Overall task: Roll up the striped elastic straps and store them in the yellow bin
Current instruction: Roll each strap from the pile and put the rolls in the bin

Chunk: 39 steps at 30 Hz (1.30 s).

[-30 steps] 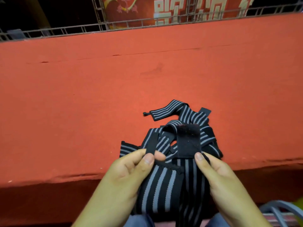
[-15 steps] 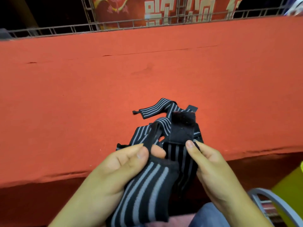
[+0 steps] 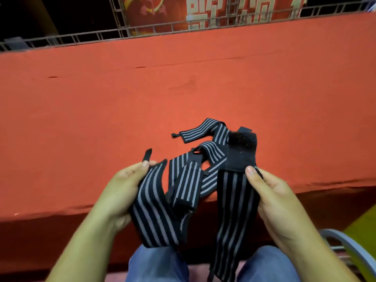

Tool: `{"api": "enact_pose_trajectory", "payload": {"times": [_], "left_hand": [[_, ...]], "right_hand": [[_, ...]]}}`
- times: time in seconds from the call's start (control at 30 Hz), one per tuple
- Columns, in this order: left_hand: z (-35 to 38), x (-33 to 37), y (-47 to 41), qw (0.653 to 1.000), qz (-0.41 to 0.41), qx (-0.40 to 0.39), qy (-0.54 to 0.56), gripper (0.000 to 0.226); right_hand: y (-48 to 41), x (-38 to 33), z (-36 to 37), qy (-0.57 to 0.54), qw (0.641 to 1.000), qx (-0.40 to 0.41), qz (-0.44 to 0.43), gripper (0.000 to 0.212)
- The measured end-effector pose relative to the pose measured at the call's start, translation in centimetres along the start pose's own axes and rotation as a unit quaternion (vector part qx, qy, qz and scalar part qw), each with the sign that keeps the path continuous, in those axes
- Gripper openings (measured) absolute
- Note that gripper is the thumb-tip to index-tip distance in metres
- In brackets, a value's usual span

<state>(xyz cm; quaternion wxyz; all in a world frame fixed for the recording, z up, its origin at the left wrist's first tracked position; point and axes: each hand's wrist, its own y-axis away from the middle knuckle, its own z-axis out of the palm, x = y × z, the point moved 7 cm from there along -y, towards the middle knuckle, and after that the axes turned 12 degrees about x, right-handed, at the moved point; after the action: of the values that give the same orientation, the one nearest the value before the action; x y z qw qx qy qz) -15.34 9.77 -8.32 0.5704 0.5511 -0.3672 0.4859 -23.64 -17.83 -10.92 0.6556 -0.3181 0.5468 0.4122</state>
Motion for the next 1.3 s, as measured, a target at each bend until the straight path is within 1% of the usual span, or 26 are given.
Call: {"api": "enact_pose_trajectory", "payload": {"times": [0.03, 0.07, 0.13, 0.17, 0.27, 0.33, 0.5, 0.57, 0.67, 0.77, 0.93, 1.07, 1.13, 1.23, 1.3], "left_hand": [[-1.3, -1.4, -1.1, 0.999, -0.034, 0.031, -0.006, 0.030], [-2.9, -3.3, -1.7, 0.996, -0.046, 0.080, -0.011, 0.030], [-4.4, -4.3, -2.8, 0.990, -0.070, 0.125, 0.017, 0.027], [-4.0, -4.3, -2.6, 0.990, -0.075, 0.120, 0.007, 0.027], [-2.8, -6.6, -1.0, 0.995, -0.082, 0.051, -0.022, 0.029], [-1.4, -6.6, 0.0, 0.996, -0.087, 0.029, -0.020, 0.030], [3.1, -4.9, 3.1, 0.997, -0.027, -0.074, -0.017, 0.033], [4.5, -4.2, 3.7, 0.996, -0.005, -0.091, -0.003, 0.034], [5.7, -3.2, 4.3, 0.993, 0.063, -0.095, -0.035, 0.031], [6.0, -2.7, 4.3, 0.990, 0.113, -0.066, -0.049, 0.029], [5.4, -3.2, 3.6, 0.991, 0.131, 0.014, -0.039, 0.033], [5.0, -2.7, 3.5, 0.983, 0.171, 0.058, -0.027, 0.024], [5.1, -2.6, 3.4, 0.981, 0.179, 0.067, -0.023, 0.023], [5.2, -2.6, 3.3, 0.978, 0.193, 0.075, -0.028, 0.022], [5.2, -2.7, 3.1, 0.978, 0.194, 0.078, -0.024, 0.022]], "right_hand": [[-0.1, 0.2, -0.2, -0.004, 1.000, 0.004, 0.007, 0.037], [-0.1, 0.6, -0.4, -0.001, 1.000, 0.006, 0.013, 0.036], [-0.1, 1.4, -0.4, 0.014, 1.000, 0.003, 0.025, 0.037], [-0.1, 1.8, -0.3, 0.023, 0.999, 0.000, 0.030, 0.038], [-0.1, 2.9, 0.3, 0.033, 0.999, -0.007, 0.042, 0.034], [-0.1, 3.2, 0.9, 0.042, 0.998, -0.011, 0.045, 0.032], [0.2, 3.7, 2.5, 0.053, 0.997, -0.034, 0.054, 0.034], [0.3, 3.6, 3.2, 0.066, 0.995, -0.051, 0.057, 0.033], [0.4, 3.5, 4.0, 0.080, 0.992, -0.074, 0.065, 0.034], [0.7, 3.1, 4.6, 0.073, 0.990, -0.090, 0.077, 0.034], [1.0, 3.3, 5.3, 0.048, 0.987, -0.108, 0.106, 0.035], [1.2, 3.3, 5.9, -0.022, 0.984, -0.112, 0.134, 0.035], [1.4, 3.2, 6.3, -0.061, 0.978, -0.122, 0.157, 0.035], [1.8, 3.1, 6.7, -0.090, 0.969, -0.147, 0.176, 0.036], [1.9, 2.9, 6.9, -0.107, 0.966, -0.147, 0.185, 0.037]]}}
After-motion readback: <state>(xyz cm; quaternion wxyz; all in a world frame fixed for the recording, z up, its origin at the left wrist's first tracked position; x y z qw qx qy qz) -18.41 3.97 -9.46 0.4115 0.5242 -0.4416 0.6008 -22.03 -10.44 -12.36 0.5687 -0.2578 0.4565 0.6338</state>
